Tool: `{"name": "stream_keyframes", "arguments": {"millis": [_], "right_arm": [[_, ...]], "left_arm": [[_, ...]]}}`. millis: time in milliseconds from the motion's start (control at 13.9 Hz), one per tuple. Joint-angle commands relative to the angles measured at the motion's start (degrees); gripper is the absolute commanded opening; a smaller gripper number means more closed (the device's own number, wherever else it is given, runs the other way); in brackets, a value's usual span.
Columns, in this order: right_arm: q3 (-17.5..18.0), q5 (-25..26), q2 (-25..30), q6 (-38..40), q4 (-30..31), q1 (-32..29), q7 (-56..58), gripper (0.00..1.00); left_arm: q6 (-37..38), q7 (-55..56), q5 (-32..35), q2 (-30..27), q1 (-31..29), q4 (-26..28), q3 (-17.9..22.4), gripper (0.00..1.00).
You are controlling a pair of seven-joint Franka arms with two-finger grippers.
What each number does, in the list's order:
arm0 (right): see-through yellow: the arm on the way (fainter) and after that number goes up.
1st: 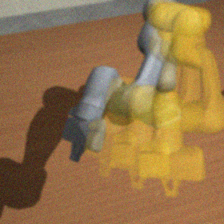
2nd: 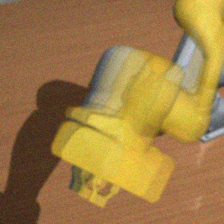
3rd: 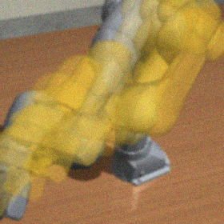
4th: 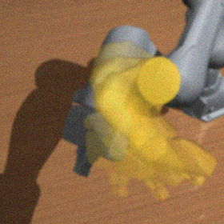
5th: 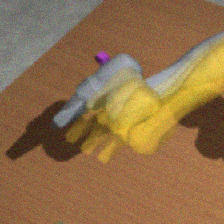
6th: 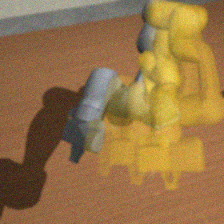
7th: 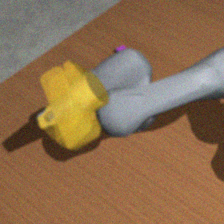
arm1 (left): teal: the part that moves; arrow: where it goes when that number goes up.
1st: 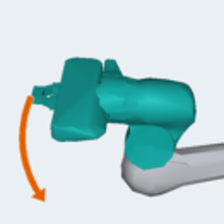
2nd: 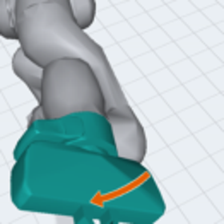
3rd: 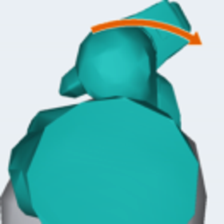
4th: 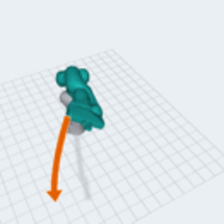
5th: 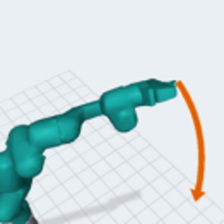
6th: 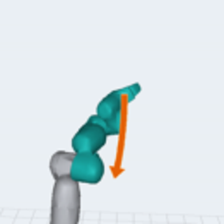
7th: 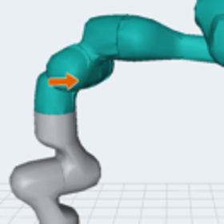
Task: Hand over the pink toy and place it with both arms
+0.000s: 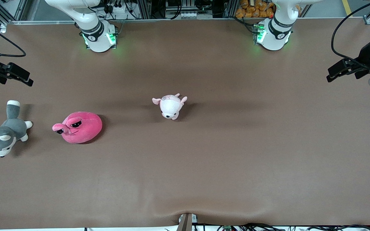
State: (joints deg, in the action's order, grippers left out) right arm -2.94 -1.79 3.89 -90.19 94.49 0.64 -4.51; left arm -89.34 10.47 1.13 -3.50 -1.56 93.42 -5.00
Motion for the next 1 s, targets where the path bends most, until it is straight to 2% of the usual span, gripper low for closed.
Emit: {"name": "stream_keyframes", "arguments": {"millis": [0, 358, 932], "right_arm": [[-0.2, 0.3, 0.2, -0.9, 0.7, 0.8, -1.4, 1.00], [-0.3, 0.1, -0.7, -0.9, 0.2, 0.8, -6.5, 1.00], [-0.2, 0.1, -0.6, 0.8, -0.6, 1.0, -4.4, 1.00]], "left_arm": [[1.4, -0.5, 1.2, 1.0, 0.0, -2.0, 0.0, 1.00], [1.4, -1.2, 1.1, 1.8, 0.0, -2.4, -0.1, 1.00], [1.4, -3.0, 1.1, 3.2, 0.0, -3.9, -0.1, 1.00]]}}
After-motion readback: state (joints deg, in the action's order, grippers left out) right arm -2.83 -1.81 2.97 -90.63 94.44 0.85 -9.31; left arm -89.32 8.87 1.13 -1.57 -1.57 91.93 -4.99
